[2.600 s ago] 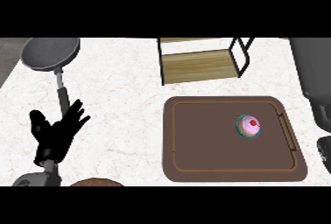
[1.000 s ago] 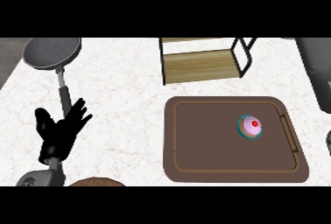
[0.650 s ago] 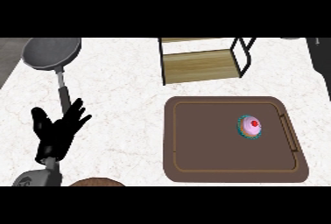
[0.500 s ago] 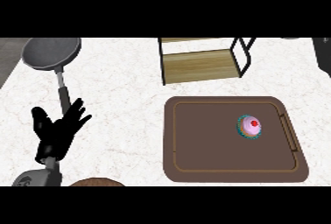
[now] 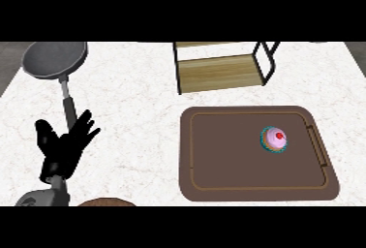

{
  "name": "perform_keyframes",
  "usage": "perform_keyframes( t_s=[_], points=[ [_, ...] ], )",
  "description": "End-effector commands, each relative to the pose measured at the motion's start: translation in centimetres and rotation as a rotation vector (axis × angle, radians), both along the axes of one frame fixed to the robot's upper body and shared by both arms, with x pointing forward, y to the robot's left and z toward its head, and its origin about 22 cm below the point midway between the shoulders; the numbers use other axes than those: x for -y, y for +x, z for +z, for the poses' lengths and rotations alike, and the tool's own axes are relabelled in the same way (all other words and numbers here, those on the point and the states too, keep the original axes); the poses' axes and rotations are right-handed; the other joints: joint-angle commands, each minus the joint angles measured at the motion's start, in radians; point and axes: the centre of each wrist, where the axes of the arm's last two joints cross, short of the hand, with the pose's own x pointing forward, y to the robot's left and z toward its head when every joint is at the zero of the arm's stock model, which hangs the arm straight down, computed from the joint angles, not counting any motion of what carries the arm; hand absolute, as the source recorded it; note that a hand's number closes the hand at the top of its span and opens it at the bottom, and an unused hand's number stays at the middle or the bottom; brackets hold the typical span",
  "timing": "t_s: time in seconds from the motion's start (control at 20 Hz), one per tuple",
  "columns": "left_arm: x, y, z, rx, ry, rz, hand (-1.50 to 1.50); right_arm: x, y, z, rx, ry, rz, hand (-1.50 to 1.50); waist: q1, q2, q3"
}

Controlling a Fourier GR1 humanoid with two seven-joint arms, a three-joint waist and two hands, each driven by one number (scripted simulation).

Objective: Pick the tomato from the tray and place it in the tiered shelf

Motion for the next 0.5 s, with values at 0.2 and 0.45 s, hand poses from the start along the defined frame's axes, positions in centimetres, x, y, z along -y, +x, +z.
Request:
perform_keyframes(
  t_s=[0.2, 0.45],
  points=[
    [-1.0, -0.2, 0.0, -0.051, -0.005, 0.013, 0.00, 9.6, -2.2, -2.1, -0.013, 0.102, -0.042, -1.50, -0.013, -0.002, -0.004],
    [-0.1, -1.9, -1.5, -0.055, 0.014, -0.011, 0.00, 13.6, -4.2, -1.3, -0.001, 0.080, 0.009, -1.50, 0.002, 0.002, -0.004]
  ],
)
